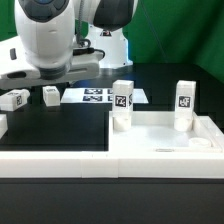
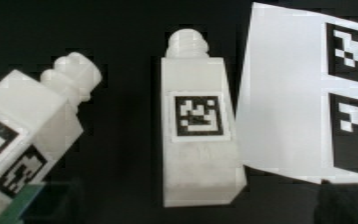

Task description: Assemble square table

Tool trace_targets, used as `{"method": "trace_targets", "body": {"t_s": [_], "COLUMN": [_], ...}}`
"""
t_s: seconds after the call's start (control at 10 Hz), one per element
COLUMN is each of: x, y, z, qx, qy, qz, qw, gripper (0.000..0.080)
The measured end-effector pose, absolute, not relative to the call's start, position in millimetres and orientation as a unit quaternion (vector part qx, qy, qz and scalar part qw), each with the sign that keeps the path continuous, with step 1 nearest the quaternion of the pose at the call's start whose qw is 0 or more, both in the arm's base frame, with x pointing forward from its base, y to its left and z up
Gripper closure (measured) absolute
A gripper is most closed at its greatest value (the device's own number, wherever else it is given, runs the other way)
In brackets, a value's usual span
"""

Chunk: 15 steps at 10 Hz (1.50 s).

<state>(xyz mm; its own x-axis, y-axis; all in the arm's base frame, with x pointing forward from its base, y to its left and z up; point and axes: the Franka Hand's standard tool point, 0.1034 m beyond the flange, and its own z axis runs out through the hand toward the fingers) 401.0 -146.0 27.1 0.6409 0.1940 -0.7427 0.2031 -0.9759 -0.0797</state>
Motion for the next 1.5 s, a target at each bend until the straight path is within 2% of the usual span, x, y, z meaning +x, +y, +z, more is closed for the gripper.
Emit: {"method": "trace_targets", "body": {"t_s": [0.2, 0.5, 0.7, 0.8, 0.9, 1.4, 1.5], "x": [376.0, 370.6, 370.4, 370.4, 370.3, 370.4, 372.6], "y": [-145.3, -144.1, -144.0, -144.1, -144.1, -144.1, -143.8], "z": [11.0, 7.1, 6.8, 6.9, 6.9, 6.9, 14.0], "qx": [0.904, 0.904, 0.904, 0.904, 0.903, 0.904, 0.9], "qy": [0.111, 0.111, 0.111, 0.111, 0.111, 0.111, 0.118], "qz": [-0.412, -0.413, -0.414, -0.414, -0.414, -0.414, -0.42], "qw": [0.003, 0.003, 0.003, 0.003, 0.003, 0.003, -0.003], "gripper": [0.015, 0.015, 0.04, 0.04, 0.0511, 0.0511, 0.0511]}}
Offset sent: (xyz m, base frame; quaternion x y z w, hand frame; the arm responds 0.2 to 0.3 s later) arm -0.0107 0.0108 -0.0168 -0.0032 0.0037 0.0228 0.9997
